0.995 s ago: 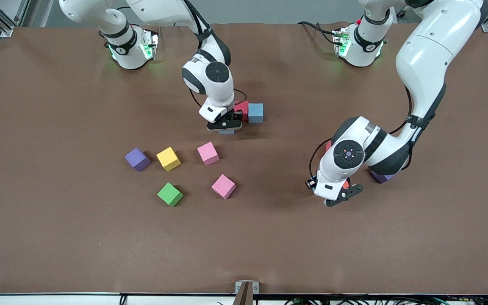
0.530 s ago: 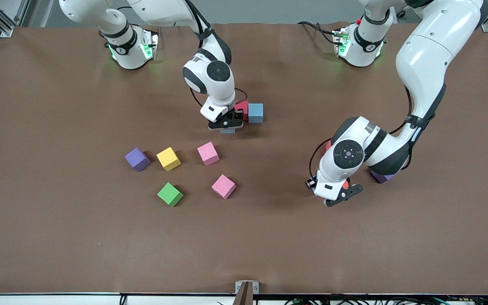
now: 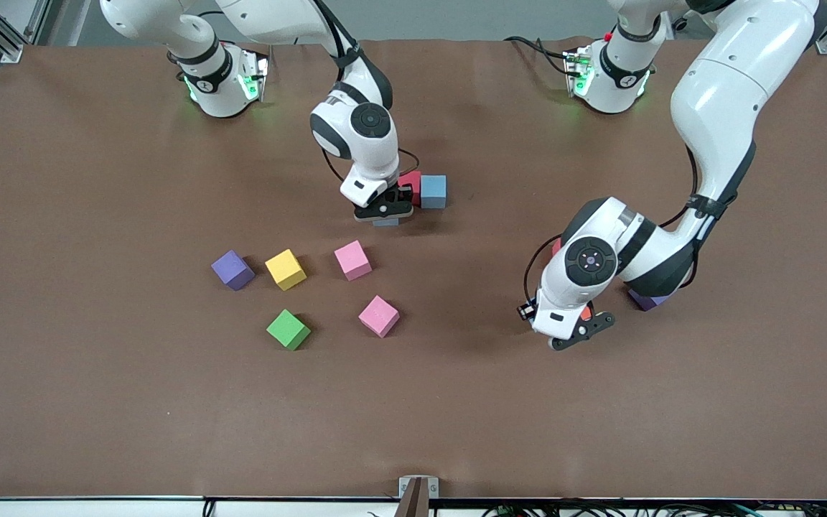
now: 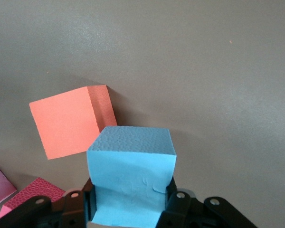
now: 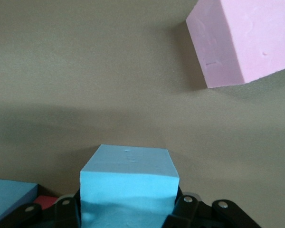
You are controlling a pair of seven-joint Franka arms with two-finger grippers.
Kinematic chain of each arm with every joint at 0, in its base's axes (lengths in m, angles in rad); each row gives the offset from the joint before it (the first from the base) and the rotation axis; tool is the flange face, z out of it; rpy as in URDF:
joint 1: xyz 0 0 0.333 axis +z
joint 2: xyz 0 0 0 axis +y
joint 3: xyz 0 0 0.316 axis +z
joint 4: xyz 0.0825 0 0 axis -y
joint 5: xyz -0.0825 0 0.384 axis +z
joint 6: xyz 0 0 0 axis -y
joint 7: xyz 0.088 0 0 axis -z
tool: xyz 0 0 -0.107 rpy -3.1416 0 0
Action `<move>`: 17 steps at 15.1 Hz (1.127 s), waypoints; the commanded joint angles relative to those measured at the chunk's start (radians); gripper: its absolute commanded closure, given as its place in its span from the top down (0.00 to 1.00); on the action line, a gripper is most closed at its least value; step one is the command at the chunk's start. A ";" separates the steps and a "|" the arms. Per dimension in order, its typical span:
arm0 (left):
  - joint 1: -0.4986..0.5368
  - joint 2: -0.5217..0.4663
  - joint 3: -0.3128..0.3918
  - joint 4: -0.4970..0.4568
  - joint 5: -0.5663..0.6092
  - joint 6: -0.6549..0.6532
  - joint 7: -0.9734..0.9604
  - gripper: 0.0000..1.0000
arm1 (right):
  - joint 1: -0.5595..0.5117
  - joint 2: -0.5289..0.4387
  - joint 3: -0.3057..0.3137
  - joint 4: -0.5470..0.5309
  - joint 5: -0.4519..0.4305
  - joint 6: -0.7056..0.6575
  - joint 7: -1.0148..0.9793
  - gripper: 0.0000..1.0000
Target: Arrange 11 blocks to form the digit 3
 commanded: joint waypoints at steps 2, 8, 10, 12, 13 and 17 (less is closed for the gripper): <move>0.004 -0.012 -0.005 -0.005 0.003 -0.013 0.018 0.39 | 0.009 0.014 -0.010 0.008 -0.009 -0.007 -0.017 0.00; 0.004 -0.010 -0.005 -0.005 0.004 -0.013 0.019 0.39 | 0.006 0.012 -0.010 0.008 -0.009 -0.010 -0.020 0.00; 0.006 -0.010 -0.005 -0.005 0.004 -0.011 0.019 0.39 | 0.004 0.012 -0.010 0.008 -0.009 -0.020 -0.022 0.00; 0.007 -0.010 -0.005 -0.005 0.004 -0.013 0.019 0.39 | 0.004 0.012 -0.010 0.008 -0.009 -0.020 -0.022 0.00; 0.007 -0.010 -0.005 -0.005 0.004 -0.013 0.019 0.39 | 0.004 0.012 -0.010 0.008 -0.009 -0.020 -0.020 0.00; 0.007 -0.010 -0.005 -0.005 0.004 -0.013 0.019 0.39 | 0.006 0.012 -0.010 0.008 -0.009 -0.020 -0.016 0.00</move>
